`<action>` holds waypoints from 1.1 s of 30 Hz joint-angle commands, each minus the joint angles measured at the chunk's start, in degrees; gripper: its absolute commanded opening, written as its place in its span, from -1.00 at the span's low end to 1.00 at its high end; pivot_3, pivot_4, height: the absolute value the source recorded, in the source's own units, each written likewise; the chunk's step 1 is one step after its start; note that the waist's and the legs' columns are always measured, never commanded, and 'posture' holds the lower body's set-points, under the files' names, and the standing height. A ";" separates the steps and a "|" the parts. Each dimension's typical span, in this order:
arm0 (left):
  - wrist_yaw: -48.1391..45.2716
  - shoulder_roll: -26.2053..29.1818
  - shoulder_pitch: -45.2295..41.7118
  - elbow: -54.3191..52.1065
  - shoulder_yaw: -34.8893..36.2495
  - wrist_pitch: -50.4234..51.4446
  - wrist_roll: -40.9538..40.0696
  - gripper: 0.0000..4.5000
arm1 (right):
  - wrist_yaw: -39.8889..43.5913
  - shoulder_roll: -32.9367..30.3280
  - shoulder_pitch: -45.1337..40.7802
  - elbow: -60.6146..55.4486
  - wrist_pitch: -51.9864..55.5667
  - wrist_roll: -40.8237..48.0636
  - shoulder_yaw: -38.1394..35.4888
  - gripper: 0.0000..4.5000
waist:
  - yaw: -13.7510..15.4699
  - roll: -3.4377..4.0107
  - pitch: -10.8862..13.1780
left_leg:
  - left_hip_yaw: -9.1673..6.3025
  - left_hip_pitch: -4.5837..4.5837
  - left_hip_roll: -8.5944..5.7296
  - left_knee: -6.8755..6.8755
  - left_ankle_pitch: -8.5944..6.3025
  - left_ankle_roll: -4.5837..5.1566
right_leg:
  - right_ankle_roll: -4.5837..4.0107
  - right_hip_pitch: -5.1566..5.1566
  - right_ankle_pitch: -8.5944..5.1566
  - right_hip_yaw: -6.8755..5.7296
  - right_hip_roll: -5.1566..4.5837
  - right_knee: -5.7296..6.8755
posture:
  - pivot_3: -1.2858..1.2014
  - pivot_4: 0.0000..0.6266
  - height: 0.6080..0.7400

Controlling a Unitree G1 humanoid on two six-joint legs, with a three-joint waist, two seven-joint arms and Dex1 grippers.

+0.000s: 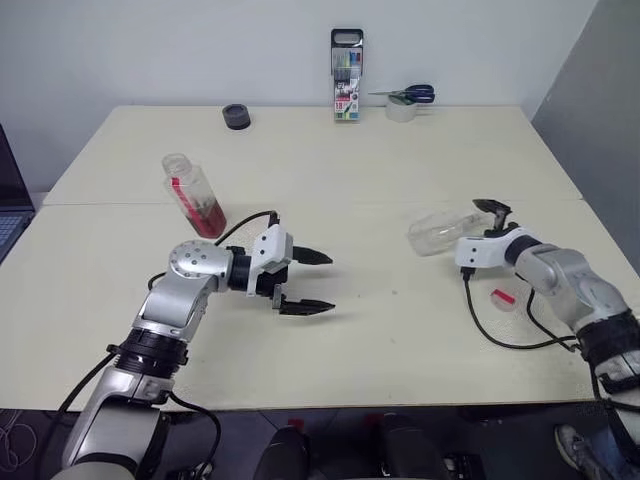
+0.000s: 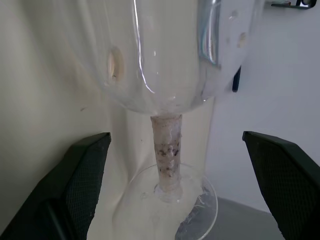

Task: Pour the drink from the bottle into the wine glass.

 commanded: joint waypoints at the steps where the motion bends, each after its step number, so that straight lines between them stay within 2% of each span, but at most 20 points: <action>1: 0.68 -0.16 -0.07 -1.74 0.82 -0.40 -0.19 0.99 | -4.85 0.62 -3.21 4.67 -2.08 -1.96 1.27 1.00 | -0.03 0.00 0.00 | 0.00 0.00 0.00 -0.01 0.00 0.00 | 0.00 0.00 0.00 0.00 0.00 0.00 | 0.03 -0.52 1.00; 2: 0.99 -0.21 -0.06 -2.01 0.91 -0.16 -0.25 0.99 | -5.99 0.91 -4.03 6.30 -2.54 -2.29 1.75 1.00 | -0.03 0.00 0.00 | 0.00 0.00 0.01 -0.01 0.00 0.00 | 0.00 0.00 0.00 0.00 0.00 0.00 | 0.03 -0.52 1.00; 5: 1.61 -0.07 0.01 -3.07 1.02 0.69 -0.49 1.00 | -8.19 1.43 -5.69 9.77 -3.97 -2.54 2.55 0.73 | -0.05 0.00 0.00 | 0.01 0.01 0.01 -0.01 0.00 0.00 | 0.00 -0.01 0.00 0.01 0.00 0.01 | 0.03 -0.52 1.00; 13: 3.21 -0.09 -0.43 -5.75 0.97 3.72 -0.89 1.00 | -10.93 2.09 -6.93 14.48 -7.47 -2.15 3.98 -0.56 | -0.12 0.00 0.00 | 0.01 0.00 0.00 -0.01 0.00 0.00 | 0.00 -0.01 0.00 0.01 0.00 0.01 | 0.03 -0.52 1.00; 16: 4.00 -0.40 -0.84 -6.44 0.90 4.86 -0.89 1.00 | -12.12 2.66 -7.15 15.15 -7.64 -2.15 4.04 -0.95 | -0.25 0.00 0.00 | 0.00 0.00 0.01 -0.01 0.00 0.00 | 0.00 -0.01 0.00 0.01 0.01 0.01 | 0.03 -0.52 1.00; 21: 5.54 -0.32 -0.53 -7.62 1.61 6.77 -1.28 1.00 | -12.65 3.29 -6.75 11.17 -7.82 1.43 1.03 -0.94 | -0.38 0.00 0.00 | 0.00 0.01 0.01 -0.01 0.01 -0.01 | 0.00 -0.01 0.00 0.01 0.01 0.02 | 0.03 -0.52 1.00; 25: 6.93 0.80 0.72 -8.95 3.53 9.90 -2.68 1.00 | -3.16 11.89 -2.70 -0.57 -1.11 22.11 -10.39 -0.94 | -1.24 0.00 0.00 | -0.02 0.00 0.05 -0.02 0.01 -0.01 | 0.00 -0.01 0.00 0.01 0.02 0.03 | 0.03 -0.52 1.00; 28: 6.78 2.15 2.29 -10.41 4.76 11.84 -3.62 1.00 | 4.84 20.39 1.36 -11.43 9.73 36.71 -16.01 -0.94 | -1.64 0.02 -0.01 | -0.13 0.01 0.11 -0.04 0.02 -0.03 | -0.01 -0.01 0.00 -0.05 0.05 0.10 | 0.03 -0.52 1.00; 33: 7.06 4.73 4.68 -10.88 6.82 12.84 -4.21 1.00 | 8.61 27.33 5.94 -21.28 21.82 44.50 -17.83 -0.94 | -1.17 0.10 0.03 | -0.38 -0.04 0.05 -0.01 0.00 0.01 | -0.01 0.00 0.00 -0.09 -0.04 0.21 | 0.03 -0.52 1.00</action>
